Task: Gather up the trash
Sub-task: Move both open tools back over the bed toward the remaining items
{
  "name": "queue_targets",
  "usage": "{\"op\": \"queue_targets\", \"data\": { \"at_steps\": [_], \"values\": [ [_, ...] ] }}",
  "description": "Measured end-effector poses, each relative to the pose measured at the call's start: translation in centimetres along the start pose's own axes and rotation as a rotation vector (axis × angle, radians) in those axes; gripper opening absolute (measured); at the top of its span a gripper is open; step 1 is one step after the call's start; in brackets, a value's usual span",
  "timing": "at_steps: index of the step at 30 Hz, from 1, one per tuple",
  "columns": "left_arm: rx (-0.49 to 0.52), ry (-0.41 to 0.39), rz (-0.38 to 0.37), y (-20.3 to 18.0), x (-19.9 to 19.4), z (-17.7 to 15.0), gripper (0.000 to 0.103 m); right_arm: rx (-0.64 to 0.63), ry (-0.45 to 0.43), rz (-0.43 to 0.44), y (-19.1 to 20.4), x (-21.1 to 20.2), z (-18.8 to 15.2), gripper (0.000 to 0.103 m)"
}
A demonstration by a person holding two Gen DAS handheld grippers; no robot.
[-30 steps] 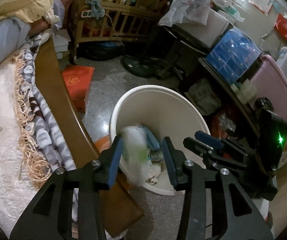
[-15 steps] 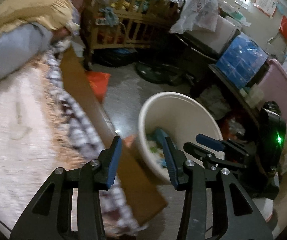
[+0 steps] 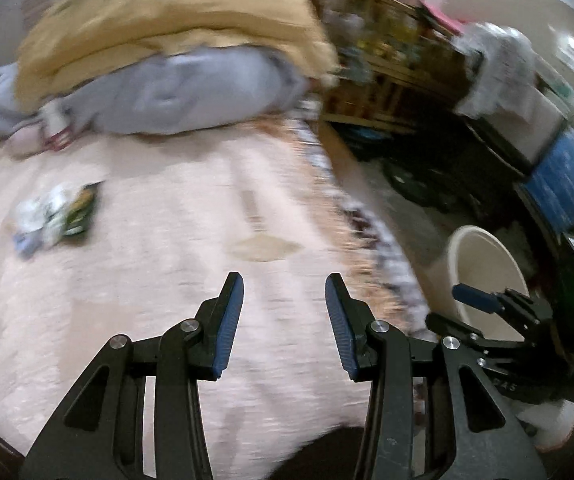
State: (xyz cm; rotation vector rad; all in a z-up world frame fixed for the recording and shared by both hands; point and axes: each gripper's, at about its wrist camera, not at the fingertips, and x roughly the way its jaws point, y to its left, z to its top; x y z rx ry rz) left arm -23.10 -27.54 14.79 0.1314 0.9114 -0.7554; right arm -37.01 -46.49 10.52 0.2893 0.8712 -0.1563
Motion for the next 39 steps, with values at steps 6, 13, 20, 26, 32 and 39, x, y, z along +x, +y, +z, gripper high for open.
{"op": "queue_targets", "data": {
  "at_steps": [6,13,20,26,32,39],
  "values": [
    [-0.094,-0.029,0.08,6.8,-2.3,-1.1,0.041,-0.095,0.045,0.055,5.2,3.6,1.7,0.061],
    [-0.16,-0.048,0.144,13.4,-5.1,-2.8,0.041,-0.183,0.068,0.029,10.0,6.0,3.6,0.061],
    [-0.203,-0.066,0.151,18.3,-8.4,-4.4,0.041,-0.251,0.085,-0.05,13.3,5.7,5.4,0.061],
    [-0.184,-0.067,0.142,20.4,-10.3,-5.2,0.041,-0.299,0.056,-0.127,15.9,4.5,6.9,0.061],
    [-0.204,-0.067,0.141,22.4,-11.2,-5.6,0.041,-0.333,0.069,-0.099,18.1,5.7,7.0,0.061],
    [-0.231,-0.083,0.155,23.5,-12.8,-6.5,0.041,-0.346,0.099,-0.01,21.7,8.0,6.5,0.061]
  ]
}}
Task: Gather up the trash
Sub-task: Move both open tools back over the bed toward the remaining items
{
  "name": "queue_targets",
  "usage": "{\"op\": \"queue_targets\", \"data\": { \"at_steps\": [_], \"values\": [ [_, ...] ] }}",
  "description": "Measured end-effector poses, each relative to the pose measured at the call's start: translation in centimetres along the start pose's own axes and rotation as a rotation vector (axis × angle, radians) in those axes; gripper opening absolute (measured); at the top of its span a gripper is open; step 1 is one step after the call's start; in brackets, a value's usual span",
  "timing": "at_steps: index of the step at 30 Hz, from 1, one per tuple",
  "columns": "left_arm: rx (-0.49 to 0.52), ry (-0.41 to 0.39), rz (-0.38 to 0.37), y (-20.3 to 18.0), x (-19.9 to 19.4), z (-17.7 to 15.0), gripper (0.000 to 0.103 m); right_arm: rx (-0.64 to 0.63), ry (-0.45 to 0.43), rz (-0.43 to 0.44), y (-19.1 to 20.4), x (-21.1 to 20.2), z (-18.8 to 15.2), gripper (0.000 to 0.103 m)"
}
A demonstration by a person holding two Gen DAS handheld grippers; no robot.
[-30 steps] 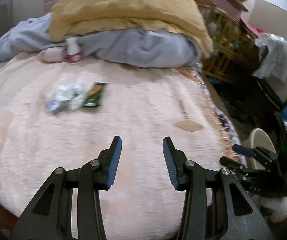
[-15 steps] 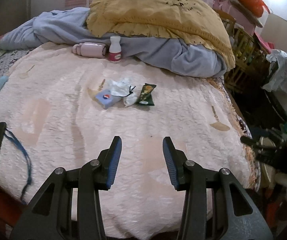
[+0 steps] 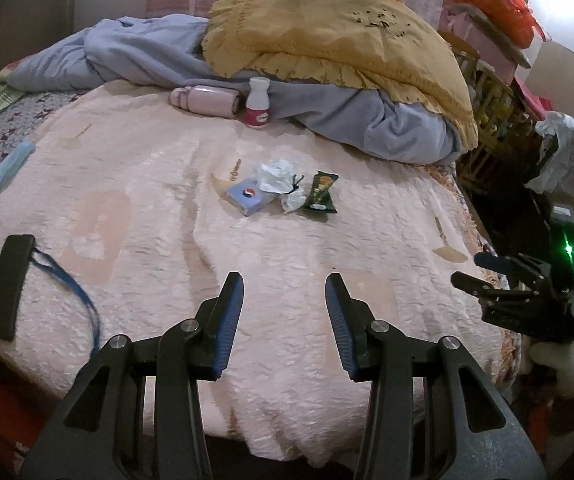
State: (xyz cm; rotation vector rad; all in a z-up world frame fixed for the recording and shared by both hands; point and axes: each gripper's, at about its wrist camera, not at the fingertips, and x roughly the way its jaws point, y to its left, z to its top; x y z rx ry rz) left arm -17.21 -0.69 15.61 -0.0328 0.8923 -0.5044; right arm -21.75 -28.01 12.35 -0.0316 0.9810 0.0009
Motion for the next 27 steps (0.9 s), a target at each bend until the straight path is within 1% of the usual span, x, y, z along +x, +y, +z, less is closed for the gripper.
{"op": "queue_targets", "data": {
  "at_steps": [6,8,10,13,16,23,27],
  "values": [
    [-0.044,-0.003,0.019,1.2,-0.1,-0.1,0.041,-0.053,0.007,0.035,2.3,1.6,1.4,0.061],
    [-0.059,-0.005,0.023,1.5,-0.1,0.0,0.041,-0.063,0.013,0.039,2.7,1.9,1.6,0.063],
    [-0.065,-0.009,0.03,1.5,-0.1,0.1,0.041,-0.067,0.008,0.054,3.0,2.2,1.6,0.068],
    [-0.07,-0.008,0.033,1.2,-0.1,0.2,0.041,-0.073,0.016,0.077,3.1,2.5,1.4,0.068],
    [-0.055,-0.01,0.04,1.0,0.0,0.3,0.041,-0.077,0.009,0.083,3.0,2.7,1.2,0.068],
    [-0.075,-0.025,0.039,0.7,-0.2,0.8,0.041,-0.011,0.0,0.121,1.2,3.1,1.3,0.068],
    [-0.07,-0.033,0.031,0.1,-0.3,0.9,0.041,0.023,0.003,0.142,0.1,2.9,1.0,0.068]
  ]
}}
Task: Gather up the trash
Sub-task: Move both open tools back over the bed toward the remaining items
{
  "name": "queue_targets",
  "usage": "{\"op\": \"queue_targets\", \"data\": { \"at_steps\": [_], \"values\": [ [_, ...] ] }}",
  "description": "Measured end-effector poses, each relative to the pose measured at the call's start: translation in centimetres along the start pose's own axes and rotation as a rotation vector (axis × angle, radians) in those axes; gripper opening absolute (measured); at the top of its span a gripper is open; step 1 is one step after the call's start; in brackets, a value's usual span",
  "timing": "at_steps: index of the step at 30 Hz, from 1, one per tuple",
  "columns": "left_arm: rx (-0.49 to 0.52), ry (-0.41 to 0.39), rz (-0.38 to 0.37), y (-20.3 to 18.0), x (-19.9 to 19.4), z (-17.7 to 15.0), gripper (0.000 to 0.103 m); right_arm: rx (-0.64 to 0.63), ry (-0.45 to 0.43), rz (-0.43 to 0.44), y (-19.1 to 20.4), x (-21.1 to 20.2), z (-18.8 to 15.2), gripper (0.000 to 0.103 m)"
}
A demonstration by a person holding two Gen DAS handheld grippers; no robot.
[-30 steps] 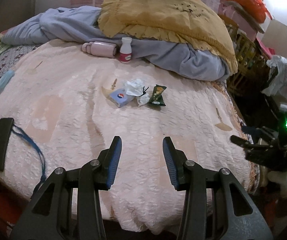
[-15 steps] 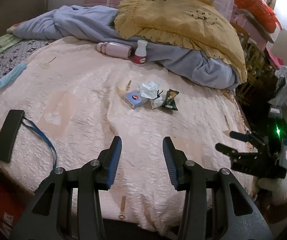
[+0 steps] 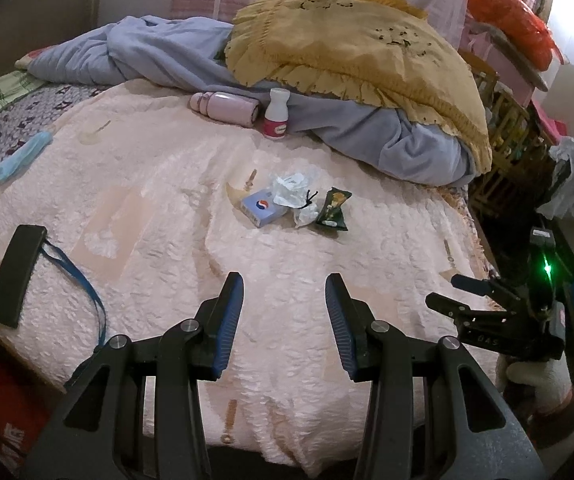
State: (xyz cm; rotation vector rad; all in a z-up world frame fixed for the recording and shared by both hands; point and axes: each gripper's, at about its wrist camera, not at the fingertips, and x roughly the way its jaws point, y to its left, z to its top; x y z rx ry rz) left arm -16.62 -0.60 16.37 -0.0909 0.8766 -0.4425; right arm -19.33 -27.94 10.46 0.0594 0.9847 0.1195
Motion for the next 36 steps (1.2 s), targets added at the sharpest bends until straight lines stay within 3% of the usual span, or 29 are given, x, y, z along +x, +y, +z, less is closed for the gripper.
{"op": "queue_targets", "data": {
  "at_steps": [10,27,36],
  "values": [
    [0.015,-0.004,-0.017,-1.4,-0.2,-0.2,0.041,-0.006,-0.001,-0.011,-1.1,-1.2,-0.4,0.068],
    [0.0,-0.008,-0.02,-0.2,-1.0,0.1,0.041,-0.014,0.018,-0.03,-0.8,-0.8,-0.6,0.068],
    [0.012,-0.073,0.05,2.4,-5.0,2.3,0.041,-0.043,0.01,-0.022,0.1,-0.9,-0.2,0.068]
  ]
}}
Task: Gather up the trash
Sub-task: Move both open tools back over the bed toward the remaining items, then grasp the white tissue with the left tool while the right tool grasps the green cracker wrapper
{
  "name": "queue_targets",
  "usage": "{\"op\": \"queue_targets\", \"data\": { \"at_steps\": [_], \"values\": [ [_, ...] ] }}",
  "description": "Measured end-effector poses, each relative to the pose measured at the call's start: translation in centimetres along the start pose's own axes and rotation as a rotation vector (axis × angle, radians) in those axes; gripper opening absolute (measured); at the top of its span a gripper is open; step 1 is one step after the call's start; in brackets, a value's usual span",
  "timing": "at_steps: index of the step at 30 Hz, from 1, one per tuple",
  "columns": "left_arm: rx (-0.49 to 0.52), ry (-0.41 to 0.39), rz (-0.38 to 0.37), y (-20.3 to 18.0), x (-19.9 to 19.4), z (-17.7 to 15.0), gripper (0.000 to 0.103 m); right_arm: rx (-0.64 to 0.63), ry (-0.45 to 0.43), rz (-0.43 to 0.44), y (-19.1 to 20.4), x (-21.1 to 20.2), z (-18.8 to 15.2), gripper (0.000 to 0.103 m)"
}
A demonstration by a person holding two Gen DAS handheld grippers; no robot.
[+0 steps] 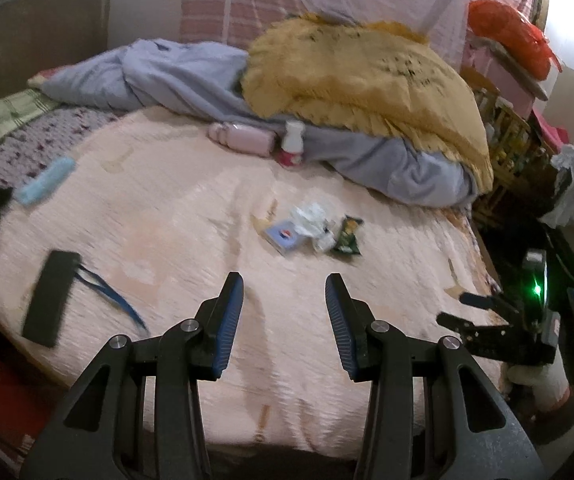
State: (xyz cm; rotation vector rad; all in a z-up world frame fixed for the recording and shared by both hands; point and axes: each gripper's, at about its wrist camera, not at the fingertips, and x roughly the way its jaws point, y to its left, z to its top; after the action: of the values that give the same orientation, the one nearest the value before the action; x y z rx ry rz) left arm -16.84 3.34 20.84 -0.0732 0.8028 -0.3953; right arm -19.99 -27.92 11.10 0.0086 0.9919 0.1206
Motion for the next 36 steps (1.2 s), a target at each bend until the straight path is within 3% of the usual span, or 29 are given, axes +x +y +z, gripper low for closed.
{"op": "queue_targets", "data": {
  "at_steps": [10,16,20,28,36],
  "values": [
    [-0.039,-0.051,0.063,4.2,-2.7,1.8,0.041,-0.009,-0.024,-0.017,0.0,-1.7,0.1,0.068],
    [-0.051,-0.038,0.059,5.2,-2.0,1.4,0.041,-0.003,-0.021,-0.027,-0.2,-1.9,1.0,0.068],
    [-0.061,-0.001,0.042,5.7,0.1,0.9,0.041,0.003,-0.016,-0.002,0.0,-0.4,2.3,0.068],
    [-0.054,0.098,0.032,5.8,6.7,-0.1,0.041,0.025,0.03,0.087,1.0,6.4,6.7,0.068],
    [-0.035,0.179,-0.028,3.7,14.0,0.1,0.041,0.062,0.041,0.123,0.3,12.0,10.8,0.068]
  ]
}}
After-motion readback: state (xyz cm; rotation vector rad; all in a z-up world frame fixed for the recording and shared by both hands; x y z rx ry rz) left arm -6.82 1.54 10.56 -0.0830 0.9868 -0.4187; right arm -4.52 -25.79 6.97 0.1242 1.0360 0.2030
